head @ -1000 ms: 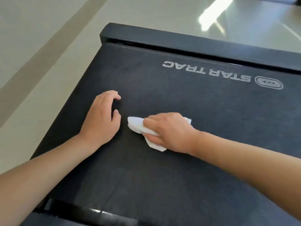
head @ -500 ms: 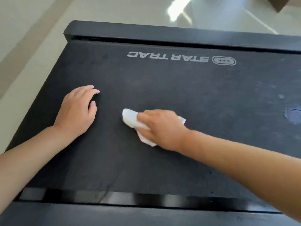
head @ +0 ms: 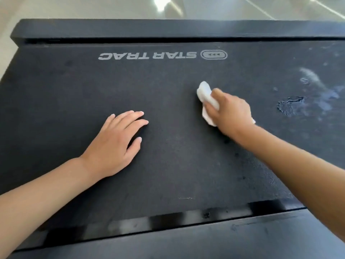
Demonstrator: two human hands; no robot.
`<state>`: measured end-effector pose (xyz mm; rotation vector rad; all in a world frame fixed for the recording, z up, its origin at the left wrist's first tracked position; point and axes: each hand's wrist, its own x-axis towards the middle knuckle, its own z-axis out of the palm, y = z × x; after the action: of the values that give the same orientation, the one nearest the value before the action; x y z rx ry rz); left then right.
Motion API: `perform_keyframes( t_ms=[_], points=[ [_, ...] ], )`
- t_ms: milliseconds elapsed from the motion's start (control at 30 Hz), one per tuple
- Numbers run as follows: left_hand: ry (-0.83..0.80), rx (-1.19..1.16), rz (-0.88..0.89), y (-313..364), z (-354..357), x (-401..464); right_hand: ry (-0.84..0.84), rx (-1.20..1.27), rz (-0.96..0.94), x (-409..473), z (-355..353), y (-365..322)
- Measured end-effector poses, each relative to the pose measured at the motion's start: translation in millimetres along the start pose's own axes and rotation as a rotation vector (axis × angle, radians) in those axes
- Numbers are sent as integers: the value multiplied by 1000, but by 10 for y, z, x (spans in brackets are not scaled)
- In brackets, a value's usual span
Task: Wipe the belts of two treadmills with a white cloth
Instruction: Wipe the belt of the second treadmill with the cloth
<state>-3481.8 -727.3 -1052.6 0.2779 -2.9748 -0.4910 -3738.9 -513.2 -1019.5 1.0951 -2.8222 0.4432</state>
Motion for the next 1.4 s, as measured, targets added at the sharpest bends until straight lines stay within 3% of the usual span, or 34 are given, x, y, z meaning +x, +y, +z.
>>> perform_keyframes(
  t_ms=[100,167,200,267,300,433,500,567,633,767,833,967,1167,1267,1400],
  points=[
    [29,-28,-20,52,61,109,-182,182,-443,-1080,31,-595],
    [46,-46,-22,43,71,118,-372,237,-807,-1506,-9,-675],
    [52,-49,-16,31,72,125,-415,261,-897,-1501,-4,-595],
    [54,-51,-15,27,68,126,-343,281,-857,-1235,-21,-330],
    [55,-51,-20,32,67,129,-267,280,-737,-1015,-32,-166],
    [65,-48,-10,52,76,128,31,-13,42,101,-106,823],
    [72,-51,-13,62,72,128,61,-86,215,308,-175,1036],
    [78,-49,-15,74,67,137,27,-83,166,168,-158,808],
    [83,-43,-13,81,68,135,-29,44,-17,-253,-61,313],
    [84,-51,-10,81,64,131,-413,368,-732,-1261,-13,-690],
    [74,-62,-15,70,56,123,-571,405,-891,-1438,-42,-821],
    [34,-73,-6,20,27,71,-655,368,-964,-1477,-292,-272],
    [54,-49,-6,6,60,21,-553,215,-753,-1606,-601,658],
    [59,-36,-1,25,61,38,-534,250,-775,-1623,-525,347],
    [53,-84,-4,24,35,40,-555,386,-877,-1664,-154,-726]
  ],
)
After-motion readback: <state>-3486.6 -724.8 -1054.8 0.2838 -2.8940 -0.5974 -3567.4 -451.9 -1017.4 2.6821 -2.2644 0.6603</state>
